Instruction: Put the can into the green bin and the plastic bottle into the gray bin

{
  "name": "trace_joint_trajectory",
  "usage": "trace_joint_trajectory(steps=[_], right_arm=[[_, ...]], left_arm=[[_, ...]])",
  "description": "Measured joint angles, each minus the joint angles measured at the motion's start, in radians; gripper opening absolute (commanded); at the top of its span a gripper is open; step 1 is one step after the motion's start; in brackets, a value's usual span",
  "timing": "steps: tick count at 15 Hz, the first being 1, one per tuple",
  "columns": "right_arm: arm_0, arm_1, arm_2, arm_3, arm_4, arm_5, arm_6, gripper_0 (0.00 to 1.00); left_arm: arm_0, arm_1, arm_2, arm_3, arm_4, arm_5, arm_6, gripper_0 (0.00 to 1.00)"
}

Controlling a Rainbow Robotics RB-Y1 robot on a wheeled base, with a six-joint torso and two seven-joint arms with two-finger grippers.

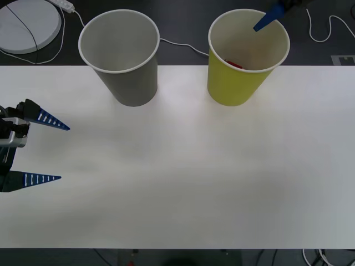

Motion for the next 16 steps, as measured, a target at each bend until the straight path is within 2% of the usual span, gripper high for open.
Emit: trace_joint_trajectory(steps=[4,8,12,16], right_arm=[[0.13,-0.125,-0.043,-0.213,-0.133,0.0,0.004,1.0],[0.319,-0.198,-0.183,-0.413,-0.241,0.0,0.038,1.0],[0.525,-0.223,-0.351,-0.515,-0.351,0.0,0.211,1.0],[0.721,-0.237,-0.479,-0.614,-0.422,0.0,0.396,1.0]], left_arm=[[0.0,0.0,0.0,0.0,0.0,0.0,0.0,1.0],[0.0,0.0,0.0,0.0,0.0,0.0,0.0,1.0],[0.0,0.0,0.0,0.0,0.0,0.0,0.0,1.0],[0.0,0.0,0.0,0.0,0.0,0.0,0.0,1.0]])
